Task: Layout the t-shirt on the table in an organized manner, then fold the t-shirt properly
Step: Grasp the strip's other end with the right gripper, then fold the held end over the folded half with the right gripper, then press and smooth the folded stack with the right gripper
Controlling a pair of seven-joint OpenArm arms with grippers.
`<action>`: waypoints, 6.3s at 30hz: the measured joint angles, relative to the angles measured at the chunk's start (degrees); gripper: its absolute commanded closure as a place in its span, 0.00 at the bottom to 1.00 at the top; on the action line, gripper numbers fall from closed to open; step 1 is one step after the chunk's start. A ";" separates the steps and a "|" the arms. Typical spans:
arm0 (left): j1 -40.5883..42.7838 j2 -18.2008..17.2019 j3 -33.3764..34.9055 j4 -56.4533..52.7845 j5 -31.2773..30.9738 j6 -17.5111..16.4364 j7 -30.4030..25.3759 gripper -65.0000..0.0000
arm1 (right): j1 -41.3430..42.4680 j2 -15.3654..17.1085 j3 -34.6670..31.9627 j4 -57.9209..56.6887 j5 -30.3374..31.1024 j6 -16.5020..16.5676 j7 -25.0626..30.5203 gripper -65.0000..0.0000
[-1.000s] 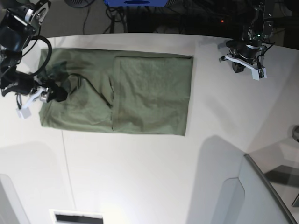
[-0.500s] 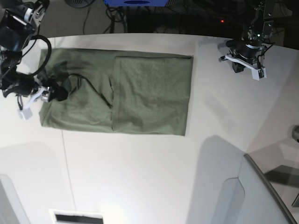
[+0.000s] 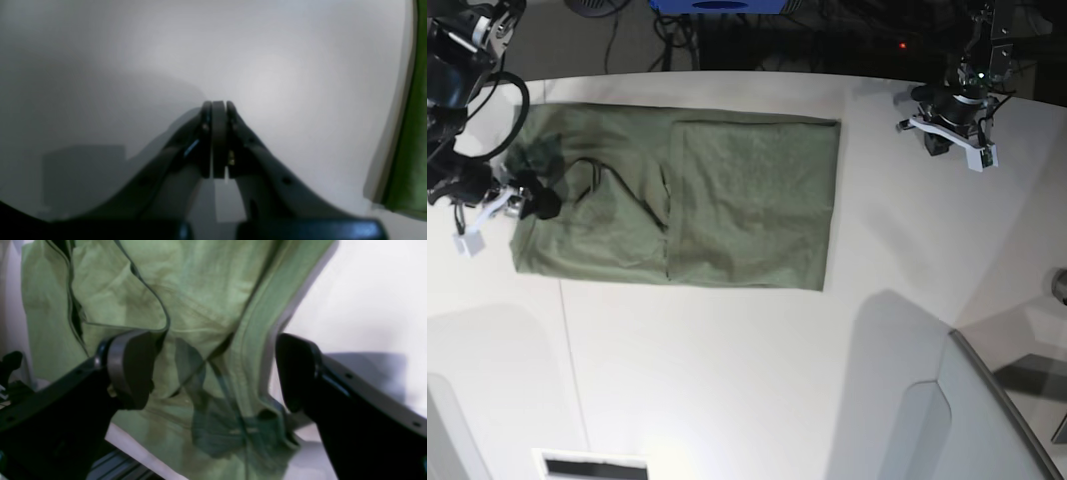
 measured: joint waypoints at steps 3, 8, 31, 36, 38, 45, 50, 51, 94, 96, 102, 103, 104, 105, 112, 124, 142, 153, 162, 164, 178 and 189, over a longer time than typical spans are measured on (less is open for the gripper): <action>0.00 0.02 0.00 0.00 -0.02 -0.02 0.00 1.00 | 0.00 -0.02 0.00 0.00 -0.07 -0.09 0.13 0.14; 0.00 0.00 0.00 0.00 0.00 -0.02 0.00 1.00 | 0.20 -0.04 0.00 0.04 0.07 -0.13 -2.01 0.14; -1.27 0.00 0.26 -1.99 -0.02 -0.22 -0.46 1.00 | -1.84 -2.25 -8.00 1.92 4.07 -0.17 0.50 0.26; -1.60 0.83 0.28 -1.97 -0.04 -0.20 -0.83 1.00 | -1.88 -3.10 -8.00 1.60 3.13 -0.76 0.33 0.45; -2.89 2.08 1.11 -2.21 0.24 0.24 -1.09 1.00 | -1.86 -3.41 -8.00 1.49 3.15 -0.74 0.04 0.48; -7.37 6.47 7.85 -4.44 13.49 -0.22 -4.85 1.00 | -2.05 -4.04 -8.24 0.94 2.16 -1.33 -1.64 0.92; -9.07 8.33 8.46 -5.86 15.45 -0.26 -5.53 1.00 | -2.19 -4.15 -8.31 0.83 2.19 -1.42 -2.14 0.99; -9.20 8.44 8.55 -5.95 15.43 -0.26 -5.57 1.00 | -2.19 -4.13 -8.31 0.85 2.19 -1.40 -2.19 1.00; -12.63 9.38 31.82 -3.30 15.43 0.17 -3.06 1.00 | -4.63 -11.72 -17.53 38.05 -2.97 -14.97 -21.75 1.00; -12.68 9.31 31.78 -3.28 15.43 -0.26 -2.93 1.00 | -4.74 -12.81 -19.23 39.41 -3.78 -15.54 -21.70 1.00; -12.72 9.20 31.91 -3.41 15.28 -0.26 -2.93 1.00 | -5.38 -16.37 -24.20 43.95 -2.99 -21.31 -21.59 1.00; -12.72 9.20 31.91 -3.41 15.26 -0.26 -2.95 1.00 | -5.38 -16.68 -25.03 44.00 -3.02 -22.14 -21.59 1.00; -12.70 9.22 31.91 -3.41 15.26 -0.24 -2.97 1.00 | -5.40 -17.07 -25.79 44.06 -3.04 -22.73 -21.55 1.00; -12.70 9.22 31.91 -3.41 15.26 -0.24 -2.93 1.00 | -5.40 -17.33 -26.40 44.04 -3.08 -23.76 -21.53 1.00; -12.72 9.22 31.89 -3.34 15.26 -0.26 -2.91 1.00 | -5.55 -18.29 -32.11 44.00 -3.26 -26.40 -18.91 1.00; -12.79 9.18 31.65 -3.28 15.26 -0.46 -2.67 1.00 | -6.67 -18.36 -38.53 37.75 -3.06 -30.21 -12.26 1.00; -11.47 4.92 31.76 2.32 15.23 0.20 0.50 1.00 | -6.60 -18.53 -38.64 37.68 -3.19 -34.71 -11.85 1.00; -11.54 3.85 31.74 2.32 15.26 0.22 0.48 1.00 | -6.12 -18.80 -45.90 36.06 -2.78 -39.69 -8.92 1.00; -9.64 2.82 29.40 2.71 15.23 -0.39 0.46 1.00 | -5.42 -18.69 -45.88 31.87 -2.97 -40.26 -7.08 1.00; -7.96 2.56 26.32 3.96 15.21 -0.24 0.28 1.00 | -5.44 -18.67 -45.90 31.87 -2.99 -40.26 -7.04 1.00; 4.04 0.28 5.42 11.15 15.23 -0.66 0.66 1.00 | -5.51 -18.71 -45.92 31.91 -2.95 -40.06 -6.93 0.62; 6.16 0.46 1.75 12.61 15.10 -0.90 0.50 1.00 | 0.39 -18.34 -48.28 19.82 7.80 -40.24 -6.03 0.61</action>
